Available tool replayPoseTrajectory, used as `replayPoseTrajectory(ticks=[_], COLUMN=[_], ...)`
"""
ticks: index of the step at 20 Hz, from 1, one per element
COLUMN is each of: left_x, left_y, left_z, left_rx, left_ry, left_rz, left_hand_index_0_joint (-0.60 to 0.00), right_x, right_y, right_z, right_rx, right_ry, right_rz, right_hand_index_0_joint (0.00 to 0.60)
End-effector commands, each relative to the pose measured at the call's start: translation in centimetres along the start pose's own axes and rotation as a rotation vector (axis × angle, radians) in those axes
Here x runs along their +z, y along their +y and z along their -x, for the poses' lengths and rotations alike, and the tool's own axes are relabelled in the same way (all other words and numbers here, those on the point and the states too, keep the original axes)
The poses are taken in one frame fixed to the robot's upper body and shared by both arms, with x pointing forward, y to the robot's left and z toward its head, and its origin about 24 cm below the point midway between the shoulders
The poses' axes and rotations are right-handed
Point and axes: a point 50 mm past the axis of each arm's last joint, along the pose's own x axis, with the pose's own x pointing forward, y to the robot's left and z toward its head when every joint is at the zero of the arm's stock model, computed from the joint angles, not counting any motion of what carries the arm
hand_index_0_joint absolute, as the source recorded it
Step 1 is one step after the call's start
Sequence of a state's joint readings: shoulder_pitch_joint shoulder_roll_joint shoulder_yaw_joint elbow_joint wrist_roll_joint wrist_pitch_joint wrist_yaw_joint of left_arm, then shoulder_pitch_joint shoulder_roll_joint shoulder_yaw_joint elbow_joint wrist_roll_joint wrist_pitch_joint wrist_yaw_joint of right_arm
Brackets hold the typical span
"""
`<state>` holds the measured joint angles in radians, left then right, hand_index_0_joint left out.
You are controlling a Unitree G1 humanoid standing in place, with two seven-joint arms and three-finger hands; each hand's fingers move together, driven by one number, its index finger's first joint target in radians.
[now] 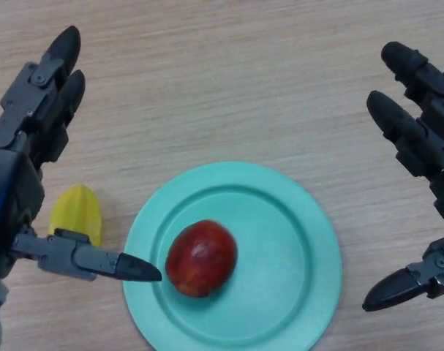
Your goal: Pick up the red apple and place it on the plate
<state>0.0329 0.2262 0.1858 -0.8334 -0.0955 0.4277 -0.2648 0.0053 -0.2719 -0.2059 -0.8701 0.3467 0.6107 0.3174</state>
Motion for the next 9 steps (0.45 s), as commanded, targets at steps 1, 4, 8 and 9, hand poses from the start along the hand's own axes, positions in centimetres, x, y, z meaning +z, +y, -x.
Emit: replayPoseTrajectory(ticks=[1,4,8,9], left_x=[2.37,2.24,2.59,2.77], left_y=[0.41,0.81,1.34,1.35], left_z=[0.14,0.46,0.46,0.55], left_rx=[-0.002,0.011,0.035,0.033], left_ry=[-0.145,-0.160,-0.174,-0.177], left_rz=[-0.038,-0.030,-0.034,-0.035], left_hand_index_0_joint=[0.000,0.000,0.000,0.000], right_x=[2.28,2.23,2.52,2.47], right_y=[-0.09,-0.02,0.31,0.36], right_z=[0.44,0.54,0.62,0.66], right_rx=[0.021,0.030,0.030,0.028], right_ry=[-0.168,-0.163,-0.171,-0.169], right_rz=[0.065,0.070,0.088,0.086], right_hand_index_0_joint=[0.000,0.000,0.000,0.000])
